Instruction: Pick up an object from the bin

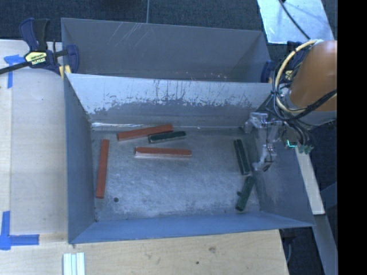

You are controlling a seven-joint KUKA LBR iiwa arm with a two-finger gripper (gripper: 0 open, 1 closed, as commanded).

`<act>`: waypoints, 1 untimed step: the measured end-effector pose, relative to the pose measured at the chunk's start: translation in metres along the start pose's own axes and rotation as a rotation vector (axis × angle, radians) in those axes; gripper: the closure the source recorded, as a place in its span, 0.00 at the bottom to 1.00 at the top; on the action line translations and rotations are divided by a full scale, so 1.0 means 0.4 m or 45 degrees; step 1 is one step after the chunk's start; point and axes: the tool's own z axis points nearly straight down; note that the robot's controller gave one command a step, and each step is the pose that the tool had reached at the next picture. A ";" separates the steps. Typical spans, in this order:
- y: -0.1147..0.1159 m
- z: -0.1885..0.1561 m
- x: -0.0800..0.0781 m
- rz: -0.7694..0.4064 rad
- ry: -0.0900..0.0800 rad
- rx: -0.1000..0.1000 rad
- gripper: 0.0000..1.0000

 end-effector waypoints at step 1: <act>-0.024 0.228 0.126 -0.255 -0.010 0.002 0.00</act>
Offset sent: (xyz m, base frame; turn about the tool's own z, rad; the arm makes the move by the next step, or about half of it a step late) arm -0.0514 -0.0088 -0.0900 -0.2018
